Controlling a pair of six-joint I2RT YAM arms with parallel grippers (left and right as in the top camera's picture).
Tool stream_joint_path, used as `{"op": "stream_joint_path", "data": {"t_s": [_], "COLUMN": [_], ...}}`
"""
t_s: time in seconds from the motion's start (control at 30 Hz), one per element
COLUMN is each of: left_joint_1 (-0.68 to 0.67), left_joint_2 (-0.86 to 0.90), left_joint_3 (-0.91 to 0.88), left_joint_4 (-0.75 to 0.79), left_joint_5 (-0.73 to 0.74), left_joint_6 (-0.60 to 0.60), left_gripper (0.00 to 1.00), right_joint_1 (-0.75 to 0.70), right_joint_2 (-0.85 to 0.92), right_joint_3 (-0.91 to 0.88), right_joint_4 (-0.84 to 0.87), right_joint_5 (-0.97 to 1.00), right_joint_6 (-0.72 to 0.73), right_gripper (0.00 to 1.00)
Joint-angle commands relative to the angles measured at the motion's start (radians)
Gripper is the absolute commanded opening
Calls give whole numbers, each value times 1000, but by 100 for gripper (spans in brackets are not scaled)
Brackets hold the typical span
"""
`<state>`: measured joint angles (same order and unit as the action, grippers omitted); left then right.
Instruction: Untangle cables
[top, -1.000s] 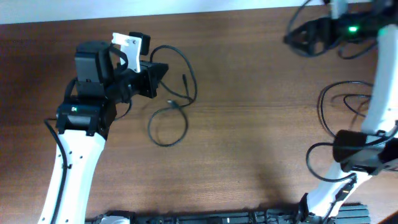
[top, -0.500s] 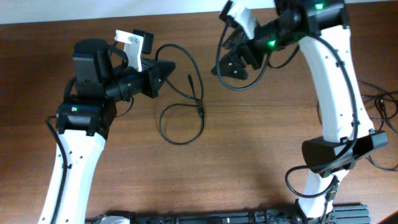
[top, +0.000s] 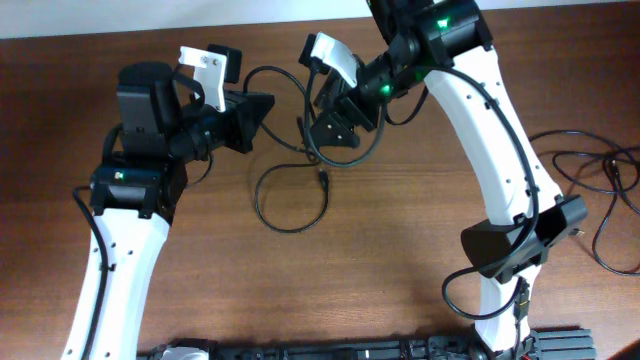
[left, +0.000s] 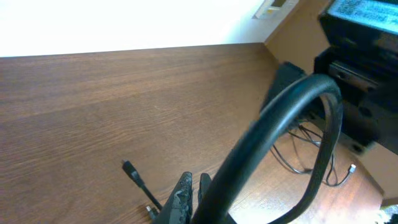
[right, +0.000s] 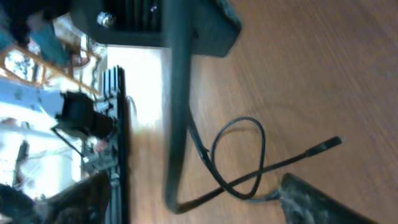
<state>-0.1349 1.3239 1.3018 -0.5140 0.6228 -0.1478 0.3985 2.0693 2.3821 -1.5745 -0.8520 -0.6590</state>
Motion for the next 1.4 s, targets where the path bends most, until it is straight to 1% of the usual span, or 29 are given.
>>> {"op": "stream_joint_path", "data": {"t_s": [0.0,0.07,0.13,0.2,0.23,0.27,0.3,0.33,0.4,0.43,0.47,0.53,0.6,0.7,0.83,0.9,0.93,0.97,1.13,1.2,1.37], "left_joint_1": [-22,-43,-71,-93,-94,-94,-94,-94,-93,-91,-88,-77,-77,-77,-77,-77,-77,-77,-77,-77,-77], "left_joint_2": [-16,-16,-16,-16,-16,-16,-16,-16,-16,-16,-16,-16,-16,-16,-16,-16,-16,-16,-16,-16,-16], "left_joint_3": [8,8,8,8,8,8,8,8,8,8,8,8,8,8,8,8,8,8,8,8,8], "left_joint_4": [7,13,29,40,39,38,35,35,35,35,35,35,35,35,29,22,14,7,-22,-22,-22], "left_joint_5": [-12,-9,-10,-19,-23,-35,-48,-56,-56,-55,-56,-56,-56,-55,-55,-55,-55,-55,-55,-55,-55], "left_joint_6": [-59,-91,-94,-94,-94,-94,-94,-94,-94,-94,-94,-94,-94,-94,-94,-94,-94,-94,-94,-94,-94], "left_gripper": [0,0,0,3,3,4,6,18,29,39,59,89,100,99,99,99,99,99,99,99,99], "right_joint_1": [24,36,49,60,60,60,60,58,53,50,42,24,-3,-60,-158,-232,-296,-338,-560,-624,-784], "right_joint_2": [4,4,4,4,4,4,4,4,4,4,4,3,0,0,0,0,0,0,-1,-1,-1], "right_joint_3": [-8,-8,-8,-8,-8,-8,-8,-8,-8,-8,-8,-7,-4,46,144,224,292,338,553,605,696], "right_joint_4": [2,4,8,12,12,11,10,10,9,8,10,12,24,38,96,134,159,173,259,287,323], "right_joint_5": [-13,-18,-20,-19,-16,-10,-4,5,39,50,58,72,106,161,231,236,236,236,237,236,237], "right_joint_6": [-14,-14,-14,-14,-14,-14,-14,-14,-14,-10,11,34,80,161,332,432,508,551,693,725,727], "right_gripper": [59,45,31,8,4,4,4,4,4,4,4,4,4,4,4,4,4,4,4,4,4]}}
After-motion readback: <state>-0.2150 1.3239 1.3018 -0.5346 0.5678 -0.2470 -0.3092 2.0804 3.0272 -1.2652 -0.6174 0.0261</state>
